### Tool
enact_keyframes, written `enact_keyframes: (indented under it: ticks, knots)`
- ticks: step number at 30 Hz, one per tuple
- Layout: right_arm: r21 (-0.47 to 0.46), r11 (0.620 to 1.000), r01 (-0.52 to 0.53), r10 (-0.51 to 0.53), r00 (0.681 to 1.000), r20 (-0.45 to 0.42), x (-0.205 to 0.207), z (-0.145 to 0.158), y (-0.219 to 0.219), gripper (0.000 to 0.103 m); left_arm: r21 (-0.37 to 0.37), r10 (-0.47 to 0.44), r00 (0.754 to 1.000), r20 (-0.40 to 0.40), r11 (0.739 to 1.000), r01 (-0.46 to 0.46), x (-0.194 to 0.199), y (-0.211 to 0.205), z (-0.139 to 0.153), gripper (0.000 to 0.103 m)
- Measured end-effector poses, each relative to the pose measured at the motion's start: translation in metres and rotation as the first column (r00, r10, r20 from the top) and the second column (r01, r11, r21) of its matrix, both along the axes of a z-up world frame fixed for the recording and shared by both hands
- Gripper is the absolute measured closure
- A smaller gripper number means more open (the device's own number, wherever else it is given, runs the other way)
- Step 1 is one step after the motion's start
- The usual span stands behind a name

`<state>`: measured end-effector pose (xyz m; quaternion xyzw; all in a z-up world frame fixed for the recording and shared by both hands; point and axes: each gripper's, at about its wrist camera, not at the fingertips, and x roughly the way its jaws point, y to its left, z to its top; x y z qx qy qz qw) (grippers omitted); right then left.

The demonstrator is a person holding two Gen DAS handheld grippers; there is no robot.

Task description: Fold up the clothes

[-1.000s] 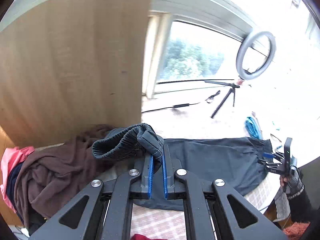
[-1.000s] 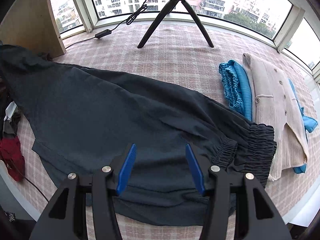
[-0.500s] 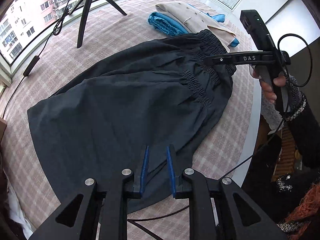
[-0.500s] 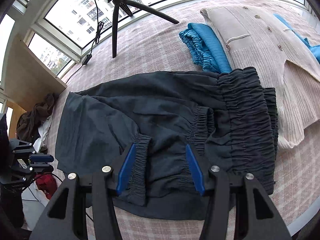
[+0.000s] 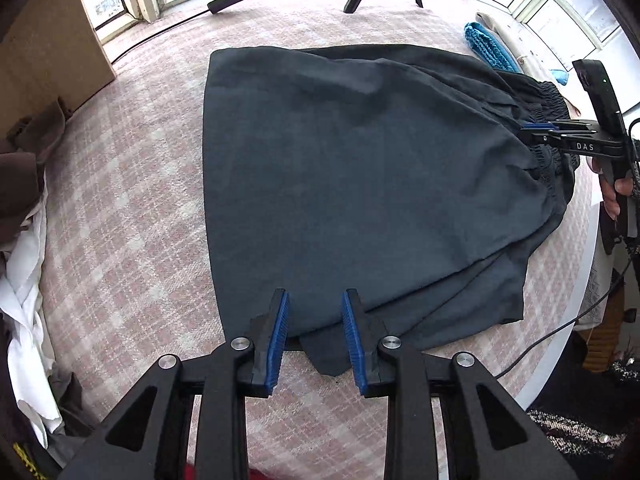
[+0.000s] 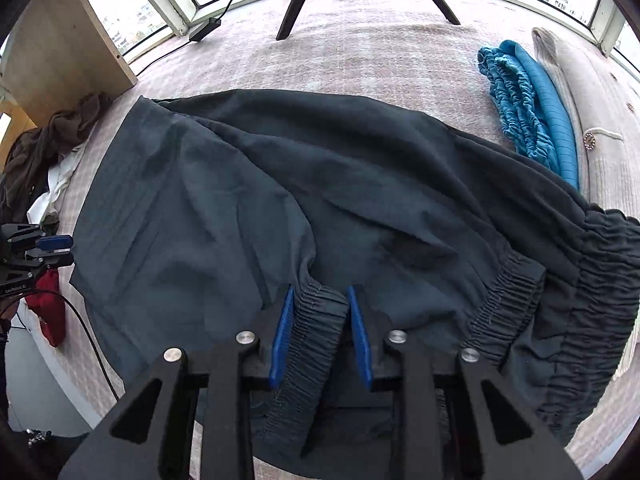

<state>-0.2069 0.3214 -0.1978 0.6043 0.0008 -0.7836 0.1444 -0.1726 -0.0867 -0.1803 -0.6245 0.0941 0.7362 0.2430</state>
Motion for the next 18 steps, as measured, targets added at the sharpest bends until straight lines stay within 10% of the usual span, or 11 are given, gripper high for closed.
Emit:
enact_keyframes:
  ticks: [7,18]
  knots:
    - [0.063,0.998,-0.006,0.010,0.998,-0.063,-0.003,0.039,0.006,0.079,0.017,-0.011,0.999,-0.030,1.000,0.012,-0.010,-0.010,0.012,0.068]
    - [0.131,0.990,0.052,-0.059,0.997,0.054,-0.019,0.008,0.054,0.078,0.016,-0.154,0.988,-0.012,0.988,0.154,-0.015,0.033,0.001,0.065]
